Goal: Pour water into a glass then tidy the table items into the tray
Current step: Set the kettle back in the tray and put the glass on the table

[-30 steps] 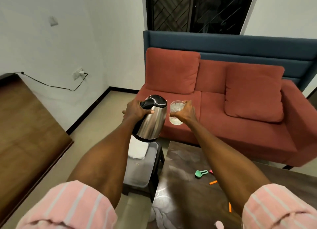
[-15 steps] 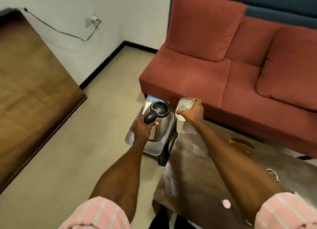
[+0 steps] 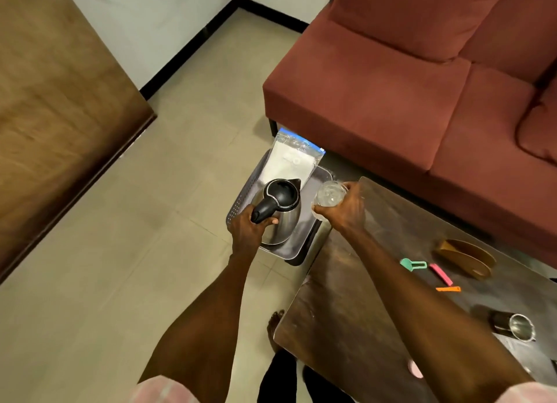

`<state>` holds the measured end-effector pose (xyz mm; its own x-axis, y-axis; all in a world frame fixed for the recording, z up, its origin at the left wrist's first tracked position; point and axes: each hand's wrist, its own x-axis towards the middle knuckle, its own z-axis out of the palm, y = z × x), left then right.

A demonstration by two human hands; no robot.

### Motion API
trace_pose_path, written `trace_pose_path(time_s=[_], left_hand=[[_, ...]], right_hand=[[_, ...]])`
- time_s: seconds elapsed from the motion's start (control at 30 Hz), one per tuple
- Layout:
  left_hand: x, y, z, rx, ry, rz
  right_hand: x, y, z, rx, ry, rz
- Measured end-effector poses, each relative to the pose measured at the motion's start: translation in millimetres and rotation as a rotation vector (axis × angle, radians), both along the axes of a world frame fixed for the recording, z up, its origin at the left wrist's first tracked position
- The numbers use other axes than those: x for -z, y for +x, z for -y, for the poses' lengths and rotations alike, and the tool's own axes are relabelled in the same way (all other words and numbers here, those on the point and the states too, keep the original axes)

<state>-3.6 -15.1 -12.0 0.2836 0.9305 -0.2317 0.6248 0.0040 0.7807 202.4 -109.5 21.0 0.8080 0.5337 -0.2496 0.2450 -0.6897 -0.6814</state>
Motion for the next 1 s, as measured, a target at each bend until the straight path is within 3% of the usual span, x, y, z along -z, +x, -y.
trace_pose_path(time_s=[0.33,0.7,0.77,0.93,1.0], left_hand=[[31,9,-13,0.043,-0.035,0.045],[22,-11,-18,0.045,-0.078,-0.043],[10,-10,-15,0.078,-0.030,-0.071],[-32,19,-9,0.234,0.313,-0.399],[-54,38,-1,0.350,0.408,-0.368]], right_hand=[[30,5,-1,-0.001,-0.009,-0.027],[13,7,-1,-0.015,-0.008,-0.031],[3,7,-1,-0.013,-0.013,-0.023],[-29,7,5,-0.026,-0.016,-0.004],[-46,9,10,-0.033,-0.009,0.017]])
